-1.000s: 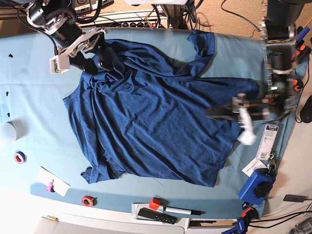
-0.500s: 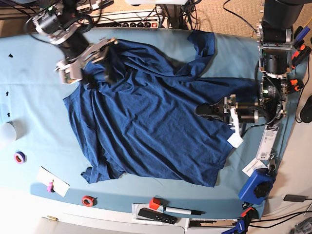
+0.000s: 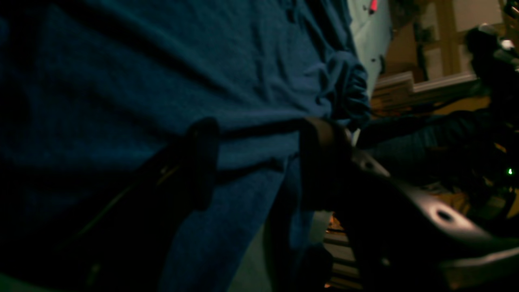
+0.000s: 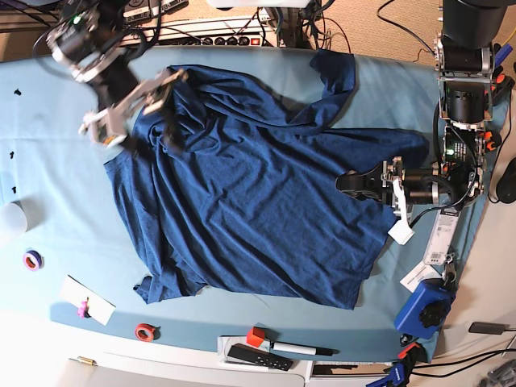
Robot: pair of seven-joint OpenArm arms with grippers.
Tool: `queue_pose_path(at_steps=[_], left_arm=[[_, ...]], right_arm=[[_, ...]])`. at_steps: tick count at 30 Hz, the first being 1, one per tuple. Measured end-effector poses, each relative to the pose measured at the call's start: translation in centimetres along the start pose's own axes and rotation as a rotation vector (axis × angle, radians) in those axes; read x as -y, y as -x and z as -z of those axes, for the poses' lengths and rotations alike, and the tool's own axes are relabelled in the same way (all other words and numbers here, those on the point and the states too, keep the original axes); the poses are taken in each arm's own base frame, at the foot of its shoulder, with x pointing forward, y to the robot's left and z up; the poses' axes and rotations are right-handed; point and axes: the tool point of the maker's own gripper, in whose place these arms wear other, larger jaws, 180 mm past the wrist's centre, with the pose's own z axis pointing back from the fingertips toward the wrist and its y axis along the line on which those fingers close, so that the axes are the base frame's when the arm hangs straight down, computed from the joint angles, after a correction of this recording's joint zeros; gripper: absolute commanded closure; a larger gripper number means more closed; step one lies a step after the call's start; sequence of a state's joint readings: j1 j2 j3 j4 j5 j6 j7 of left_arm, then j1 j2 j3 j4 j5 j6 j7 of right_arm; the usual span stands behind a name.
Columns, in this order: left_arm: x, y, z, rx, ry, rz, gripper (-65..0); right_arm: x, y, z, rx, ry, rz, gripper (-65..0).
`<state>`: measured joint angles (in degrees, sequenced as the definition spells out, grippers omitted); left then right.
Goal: Layout the t-shirt on the table in an organized manner, then fold the t-shirt properly
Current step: 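Withdraw the right gripper and move the left gripper to the shirt's edge, then hold the left gripper at the shirt edge while the right gripper retracts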
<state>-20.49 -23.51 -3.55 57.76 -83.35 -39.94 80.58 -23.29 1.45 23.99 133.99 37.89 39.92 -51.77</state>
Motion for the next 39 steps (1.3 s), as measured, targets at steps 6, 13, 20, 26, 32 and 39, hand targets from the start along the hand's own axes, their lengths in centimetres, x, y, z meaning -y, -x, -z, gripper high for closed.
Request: queue_pose_path(at_steps=[6, 13, 20, 26, 32, 39], left_arm=[[0.1, 0.0, 0.1, 0.001, 0.003, -0.001, -33.0], [0.0, 0.0, 0.0, 0.001, 0.001, 0.000, -33.0], [0.0, 0.0, 0.0, 0.001, 0.001, 0.000, -33.0], [0.0, 0.0, 0.0, 0.001, 0.001, 0.000, -33.0], [0.0, 0.0, 0.0, 0.001, 0.001, 0.000, -33.0], [0.2, -0.1, 0.3, 0.002, 0.008, 0.000, -33.0]], right_arm=[[1.5, -2.5, 0.2, 0.071, 0.017, -0.063, -32.6], [4.8, -7.2, -1.7, 0.210, 0.060, -0.136, -32.5], [6.7, -10.9, -3.7, 0.355, 0.106, -0.145, -32.5], [7.3, -12.1, -4.4, 0.403, 0.127, -0.151, -32.6], [7.3, -11.1, -4.2, 0.358, 0.126, -0.140, -32.3], [6.9, -8.0, -4.0, 0.232, 0.112, -0.102, -26.9]])
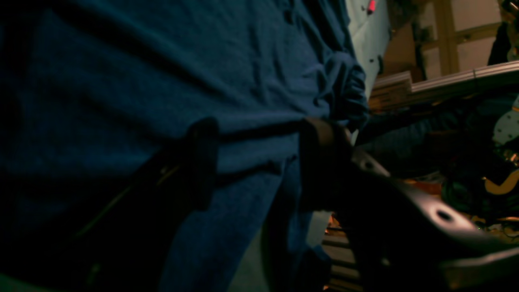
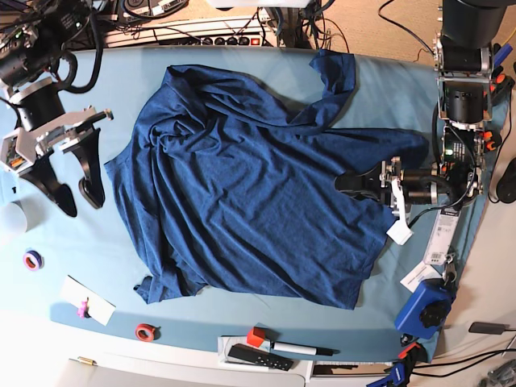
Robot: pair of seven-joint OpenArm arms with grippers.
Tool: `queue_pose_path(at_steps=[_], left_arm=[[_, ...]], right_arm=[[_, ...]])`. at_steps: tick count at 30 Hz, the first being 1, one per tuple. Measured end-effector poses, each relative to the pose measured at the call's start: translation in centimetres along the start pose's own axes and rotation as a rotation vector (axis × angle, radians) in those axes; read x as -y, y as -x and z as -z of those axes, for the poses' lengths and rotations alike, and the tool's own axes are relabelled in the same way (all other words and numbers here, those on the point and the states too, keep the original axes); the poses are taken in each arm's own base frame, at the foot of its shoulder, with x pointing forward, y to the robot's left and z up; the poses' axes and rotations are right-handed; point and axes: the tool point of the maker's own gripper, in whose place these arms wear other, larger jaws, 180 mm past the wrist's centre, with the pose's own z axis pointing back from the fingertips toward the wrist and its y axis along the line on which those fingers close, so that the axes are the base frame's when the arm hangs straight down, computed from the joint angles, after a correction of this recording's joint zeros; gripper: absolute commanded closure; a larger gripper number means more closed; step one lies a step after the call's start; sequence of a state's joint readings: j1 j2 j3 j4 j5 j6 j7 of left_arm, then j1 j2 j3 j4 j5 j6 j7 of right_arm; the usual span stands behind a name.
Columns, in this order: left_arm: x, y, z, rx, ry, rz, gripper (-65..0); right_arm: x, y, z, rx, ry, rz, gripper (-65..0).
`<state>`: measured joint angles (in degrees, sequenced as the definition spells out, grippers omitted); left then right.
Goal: Layout the t-shirt on the table in an organized manner, then fold the t-shirt properly
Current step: 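Hold the left gripper at the shirt edge while the right gripper retracts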
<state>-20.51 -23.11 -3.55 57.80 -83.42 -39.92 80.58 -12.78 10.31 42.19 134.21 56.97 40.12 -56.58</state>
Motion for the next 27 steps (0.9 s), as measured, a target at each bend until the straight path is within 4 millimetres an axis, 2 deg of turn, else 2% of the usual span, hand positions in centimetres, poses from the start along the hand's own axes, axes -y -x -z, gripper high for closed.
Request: queue_pose_path(at_steps=[4, 6, 7, 9, 10, 11, 12, 13, 15, 16, 21, 27], left_arm=[[0.0, 0.0, -0.1, 0.000, -0.001, 0.000, -33.0], [0.0, 0.0, 0.0, 0.000, -0.001, 0.000, -33.0], [0.0, 0.0, 0.0, 0.000, -0.001, 0.000, -33.0], [0.0, 0.0, -0.1, -0.001, -0.002, 0.000, -33.0], [-0.1, 0.0, -0.2, -0.001, -0.005, 0.000, -33.0], [-0.2, 0.0, -0.3, -0.002, -0.008, 0.001, -33.0], [-0.2, 0.0, -0.4, 0.000, -0.007, 0.001, -33.0], [-0.2, 0.0, -0.4, 0.001, -0.009, 0.000, -33.0], [-0.4, 0.0, -0.6, -0.004, -0.018, 0.002, -33.0], [-0.3, 0.0, -0.6, -0.001, -0.014, 0.002, -33.0], [-0.4, 0.0, -0.7, -0.003, -0.018, 0.001, -33.0], [-0.3, 0.0, -0.6, -0.002, -0.015, 0.001, -33.0]], right_arm=[[-0.2, 0.9, -0.2, -0.040, -0.004, 0.008, -17.1], [-0.2, 1.2, -0.3, -0.053, -0.003, 0.008, -15.4], [1.2, 1.8, -0.4, -0.095, 0.073, -0.078, -15.4], [7.3, 3.6, -1.9, -0.281, 0.380, -0.323, -15.4], [10.2, 3.2, -3.1, -0.275, 0.539, -0.312, -15.4], [12.7, 2.2, -3.9, -0.182, 0.656, -0.259, -15.4], [14.8, 2.4, -4.5, -0.171, 0.719, -0.235, -15.4], [15.9, 3.8, -4.8, -0.224, 0.731, -0.215, -15.4], [16.7, 7.0, -4.7, -0.307, 0.709, -0.113, -15.4], [16.4, 7.8, -4.3, -0.326, 0.678, -0.077, -15.4], [16.4, 5.4, -2.8, -0.208, 0.639, -0.034, -15.4], [15.4, 4.6, -1.5, -0.160, 0.562, 0.000, -15.4]])
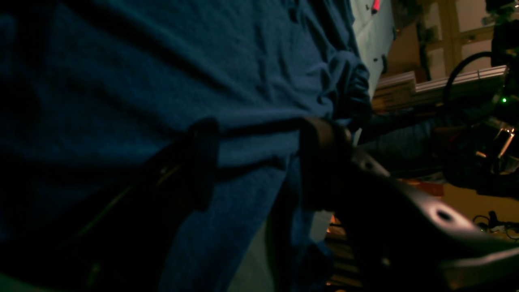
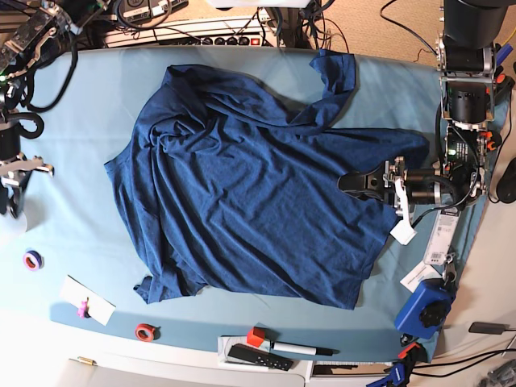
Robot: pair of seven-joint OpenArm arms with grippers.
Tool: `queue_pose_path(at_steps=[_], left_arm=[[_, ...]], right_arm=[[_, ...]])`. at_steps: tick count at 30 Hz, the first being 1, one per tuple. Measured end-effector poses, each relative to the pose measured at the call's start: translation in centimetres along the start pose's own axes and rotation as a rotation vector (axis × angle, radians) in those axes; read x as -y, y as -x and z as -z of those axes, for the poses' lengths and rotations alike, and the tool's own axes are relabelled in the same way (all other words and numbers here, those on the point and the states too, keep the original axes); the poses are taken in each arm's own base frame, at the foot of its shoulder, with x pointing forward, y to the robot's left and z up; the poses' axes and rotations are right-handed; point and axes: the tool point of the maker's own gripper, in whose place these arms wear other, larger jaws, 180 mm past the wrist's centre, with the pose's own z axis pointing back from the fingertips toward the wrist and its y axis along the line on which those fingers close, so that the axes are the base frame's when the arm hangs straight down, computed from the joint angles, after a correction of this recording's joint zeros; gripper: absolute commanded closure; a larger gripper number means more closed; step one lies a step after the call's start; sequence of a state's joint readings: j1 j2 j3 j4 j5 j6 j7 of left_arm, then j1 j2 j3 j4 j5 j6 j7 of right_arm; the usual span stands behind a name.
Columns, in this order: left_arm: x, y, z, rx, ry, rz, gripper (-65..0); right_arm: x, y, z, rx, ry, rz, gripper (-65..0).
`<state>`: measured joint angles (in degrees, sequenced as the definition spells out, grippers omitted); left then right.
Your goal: Layout the t-shirt on the table in an organized manner, then fold the t-shirt properly
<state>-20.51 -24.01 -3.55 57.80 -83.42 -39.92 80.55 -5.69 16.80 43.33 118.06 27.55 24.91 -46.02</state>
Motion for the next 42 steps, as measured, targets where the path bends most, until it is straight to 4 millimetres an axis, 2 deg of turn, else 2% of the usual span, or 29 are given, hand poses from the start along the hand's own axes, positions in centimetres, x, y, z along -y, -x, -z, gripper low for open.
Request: queue_pose_path(at_steps=[8, 13, 27, 30, 42], left_arm=[[0.0, 0.0, -0.1, -0.001, -0.002, 0.000, -33.0], [-0.1, 0.0, -0.1, -0.001, -0.002, 0.000, -33.0], [-1.0, 0.1, -1.9, -0.009, -0.048, 0.003, -33.0], [-1.3, 0.1, -2.5, -0.010, -0.062, 0.004, -33.0], [-1.3, 0.1, -2.6, -0.011, -0.065, 0.004, -33.0]], right_arm=[[-0.1, 0.6, 0.0, -0.032, -0.008, -0.008, -15.4], [-1.6, -0.1, -0.1, 0.003, -0.090, 0.010, -15.4], [-3.5, -4.8, -1.9, 0.135, -0.117, -0.077, -15.4], [-3.5, -4.7, -1.9, 0.132, -0.116, -0.078, -15.4], [-3.5, -4.5, -1.8, 0.118, -0.115, -0.079, -15.4]])
